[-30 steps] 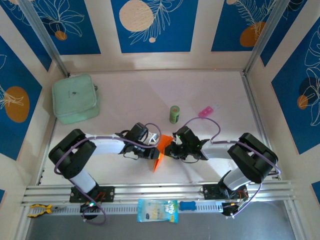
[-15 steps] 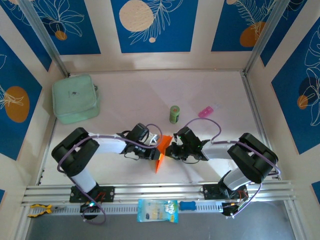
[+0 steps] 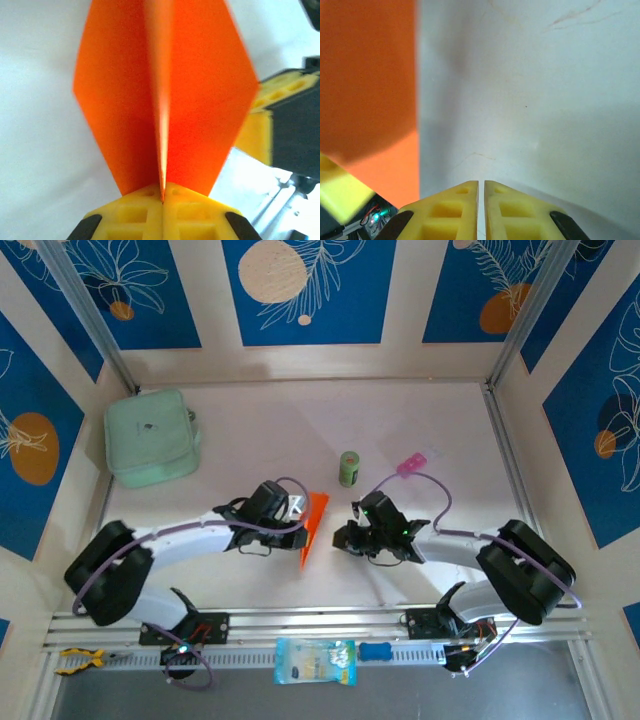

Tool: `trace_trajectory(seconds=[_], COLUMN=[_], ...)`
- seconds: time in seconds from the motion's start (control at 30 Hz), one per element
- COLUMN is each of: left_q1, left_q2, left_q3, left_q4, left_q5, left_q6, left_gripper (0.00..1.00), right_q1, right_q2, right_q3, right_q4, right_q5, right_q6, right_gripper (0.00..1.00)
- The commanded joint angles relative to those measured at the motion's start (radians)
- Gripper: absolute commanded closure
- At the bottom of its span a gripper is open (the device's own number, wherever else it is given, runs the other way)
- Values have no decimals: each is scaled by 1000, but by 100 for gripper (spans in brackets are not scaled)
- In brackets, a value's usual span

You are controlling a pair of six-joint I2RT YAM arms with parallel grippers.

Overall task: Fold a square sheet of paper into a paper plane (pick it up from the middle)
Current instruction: Move a paper plane to the center of the table.

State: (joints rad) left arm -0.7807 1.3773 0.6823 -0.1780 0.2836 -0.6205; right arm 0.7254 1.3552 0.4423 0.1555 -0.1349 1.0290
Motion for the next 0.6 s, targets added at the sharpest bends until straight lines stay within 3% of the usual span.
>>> trace_trajectory(seconds=[0.0,0.2,0.57], left_q1=[-3,-3,-4], left_q2=[-64,-69,23], left_q3=[39,92,93], left_q4=[-257,-393,-347], left_q5=[-265,-402,-349], left_q6=[21,17,0], left_gripper=[95,94,93], right_q1=[-6,-2,25], right_q2=[-37,-42,-17], right_q3=[-18,-5,38], right_q4=[-72,-82,-66], right_q5=[37,43,22], right_q6=[-11,-10,-18], right_gripper=[87,87,87])
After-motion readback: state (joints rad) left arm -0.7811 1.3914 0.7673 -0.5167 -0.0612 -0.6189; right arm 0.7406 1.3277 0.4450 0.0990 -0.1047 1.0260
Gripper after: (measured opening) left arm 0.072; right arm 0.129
